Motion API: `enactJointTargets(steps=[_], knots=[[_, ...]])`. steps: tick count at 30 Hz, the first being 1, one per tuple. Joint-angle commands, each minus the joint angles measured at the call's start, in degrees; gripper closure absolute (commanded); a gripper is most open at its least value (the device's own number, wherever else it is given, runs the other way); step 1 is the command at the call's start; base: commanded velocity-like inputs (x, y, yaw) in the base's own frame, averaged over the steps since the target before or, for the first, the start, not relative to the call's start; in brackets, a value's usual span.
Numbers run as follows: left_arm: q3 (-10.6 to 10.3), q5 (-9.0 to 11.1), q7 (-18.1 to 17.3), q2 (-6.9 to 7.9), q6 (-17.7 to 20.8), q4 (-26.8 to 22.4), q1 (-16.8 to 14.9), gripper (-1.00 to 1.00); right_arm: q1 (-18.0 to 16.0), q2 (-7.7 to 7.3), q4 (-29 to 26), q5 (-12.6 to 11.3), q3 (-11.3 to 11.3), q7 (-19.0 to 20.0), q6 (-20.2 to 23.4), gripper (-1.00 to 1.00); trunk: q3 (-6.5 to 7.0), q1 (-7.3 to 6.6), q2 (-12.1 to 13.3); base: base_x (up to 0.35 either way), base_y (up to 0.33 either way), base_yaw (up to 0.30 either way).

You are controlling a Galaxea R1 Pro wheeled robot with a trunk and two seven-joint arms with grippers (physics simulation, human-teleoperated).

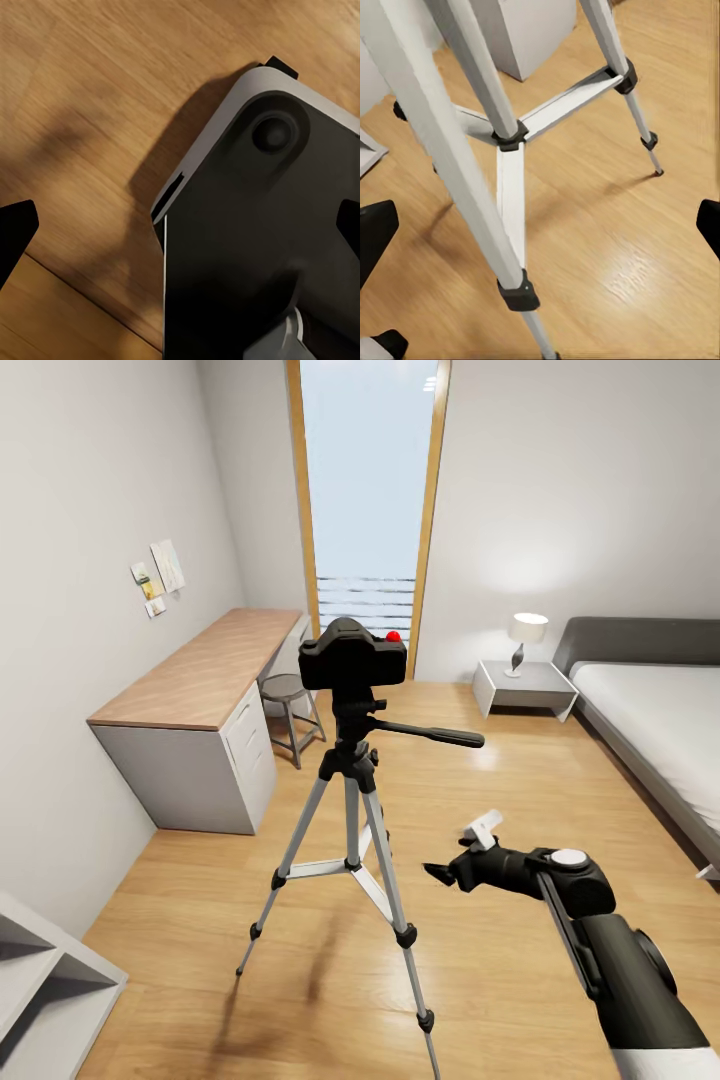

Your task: Attach the digital camera to the camera tripod in the bedroom.

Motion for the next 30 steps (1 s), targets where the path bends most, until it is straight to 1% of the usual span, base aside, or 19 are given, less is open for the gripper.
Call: enactJointTargets(steps=[1, 5, 8, 12, 13, 14, 16, 21, 22, 26, 30], knots=[[-0.48, 0.42, 0.17, -0.01, -0.11, 0.00, -0.03, -1.00, -0.06, -0.24, 0.38, 0.56, -0.78, 0.84, 0.17, -1.00, -0.10, 0.03, -0.10, 0.000, 0.000, 0.000], [-0.48, 0.42, 0.17, -0.06, -0.11, -0.01, -0.02, -1.00, -0.06, -1.03, 3.86, 0.66, -3.38, 1.70, 0.04, -1.00, -0.10, 0.03, -0.10, 0.000, 0.000, 0.000], [-0.48, 0.40, 0.17, -0.11, -0.11, -0.01, -0.02, -1.00, -0.06, -1.75, 7.28, 0.82, -4.54, 2.02, -0.06, -1.00, -0.10, 0.03, -0.10, 0.000, 0.000, 0.000], [-0.48, 0.39, 0.17, -0.20, -0.11, -0.01, -0.06, -1.00, -0.06, -2.81, 12.21, 0.99, -5.29, 2.18, -0.14, -1.00, -0.10, 0.03, -0.10, 0.000, 0.000, 0.000], [-0.48, 0.39, 0.17, -0.23, -0.11, -0.01, -0.05, -1.00, -0.06, -3.20, 13.55, 1.03, -5.40, 2.18, -0.16, -1.00, -0.10, 0.03, -0.10, 0.000, 0.000, 0.000], [-0.50, 0.38, 0.17, -0.26, -0.11, -0.02, -0.05, -1.00, -0.06, -4.06, 16.42, 1.07, -5.58, 2.13, -0.21, -1.00, -0.10, 0.03, -0.10, 0.000, 0.000, 0.000], [-0.51, 0.38, 0.17, -0.30, -0.11, -0.02, -0.05, -1.00, -0.06, -4.90, 19.49, 1.09, -5.70, 2.04, -0.29, -1.00, -0.10, 0.03, -0.10, 0.000, 0.000, 0.000], [-0.55, 0.31, 0.17, -0.36, -0.11, -0.02, -0.03, -1.00, -0.06, -6.47, 27.31, 1.15, -5.84, 1.57, -0.62, -1.00, -0.10, 0.03, -0.10, 0.000, 0.000, 0.000], [-0.56, 0.25, 0.17, -0.39, -0.11, -0.02, -0.02, -1.00, -0.06, -6.86, 30.42, 1.16, -5.90, 1.17, -1.13, -1.00, -0.10, 0.03, -0.10, 0.000, 0.000, 0.000], [-0.57, 0.12, 0.17, -0.45, -0.11, -0.02, -0.03, -1.00, -0.06, -7.29, 36.75, 1.18, -6.47, -0.45, -3.47, -1.00, -0.10, 0.03, -0.10, 0.000, 0.000, 0.000], [-0.62, -0.03, 0.17, -0.66, -0.04, -0.02, -0.05, -1.00, -0.06, -7.47, 42.60, 1.18, -7.88, -2.89, -7.02, -1.00, -0.10, 0.03, -0.10, 0.000, 0.000, 0.000]])
